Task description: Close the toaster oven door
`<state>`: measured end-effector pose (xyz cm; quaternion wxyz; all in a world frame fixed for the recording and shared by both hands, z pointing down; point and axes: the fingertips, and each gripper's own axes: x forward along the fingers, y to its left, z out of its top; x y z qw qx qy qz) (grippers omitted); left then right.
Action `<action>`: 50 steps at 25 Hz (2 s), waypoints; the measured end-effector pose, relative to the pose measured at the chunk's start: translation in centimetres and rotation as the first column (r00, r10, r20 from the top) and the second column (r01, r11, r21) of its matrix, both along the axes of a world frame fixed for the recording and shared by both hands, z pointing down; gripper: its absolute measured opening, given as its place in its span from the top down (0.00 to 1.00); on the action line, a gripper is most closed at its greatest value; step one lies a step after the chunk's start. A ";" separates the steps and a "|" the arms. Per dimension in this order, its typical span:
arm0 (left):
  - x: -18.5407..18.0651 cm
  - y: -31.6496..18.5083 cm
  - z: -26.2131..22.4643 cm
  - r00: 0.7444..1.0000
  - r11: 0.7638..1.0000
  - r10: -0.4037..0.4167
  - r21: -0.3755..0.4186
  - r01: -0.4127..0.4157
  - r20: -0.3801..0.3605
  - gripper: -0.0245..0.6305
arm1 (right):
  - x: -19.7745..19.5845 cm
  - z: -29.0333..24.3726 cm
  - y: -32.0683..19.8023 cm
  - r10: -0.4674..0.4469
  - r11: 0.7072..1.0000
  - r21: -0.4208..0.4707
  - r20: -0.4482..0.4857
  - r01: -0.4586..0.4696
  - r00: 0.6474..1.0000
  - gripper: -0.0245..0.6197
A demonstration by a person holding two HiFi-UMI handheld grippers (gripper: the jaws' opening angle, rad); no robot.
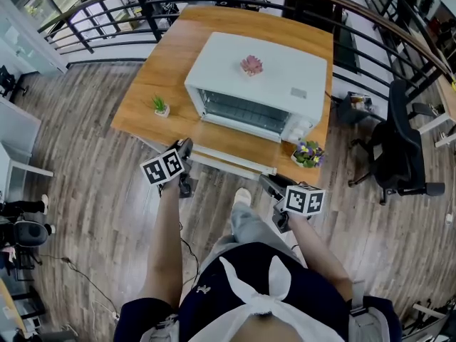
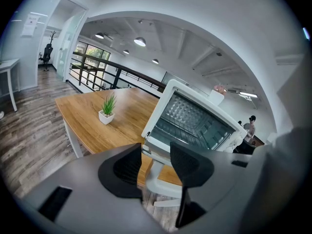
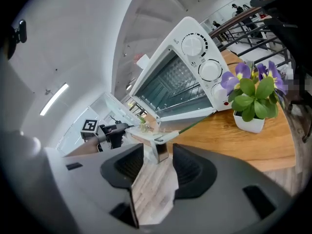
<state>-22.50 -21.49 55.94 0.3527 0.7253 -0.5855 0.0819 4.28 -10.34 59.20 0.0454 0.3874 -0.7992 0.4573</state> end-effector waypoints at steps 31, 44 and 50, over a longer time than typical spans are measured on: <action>0.5 -1.7 -2.1 0.999 0.999 0.000 0.044 0.002 -0.046 0.66 | 0.0 -1.2 -1.9 0.000 0.999 0.042 0.001 -0.001 1.000 0.79; 0.9 -2.4 -3.0 0.998 0.998 -0.002 0.056 0.005 -0.064 0.66 | 0.5 -2.4 -2.5 0.031 0.997 0.064 0.021 -0.032 0.999 0.79; 1.1 -3.0 -3.5 0.997 0.997 0.007 0.072 -0.001 -0.077 0.66 | 0.6 -2.9 -3.0 0.042 0.996 0.072 0.031 -0.044 0.999 0.79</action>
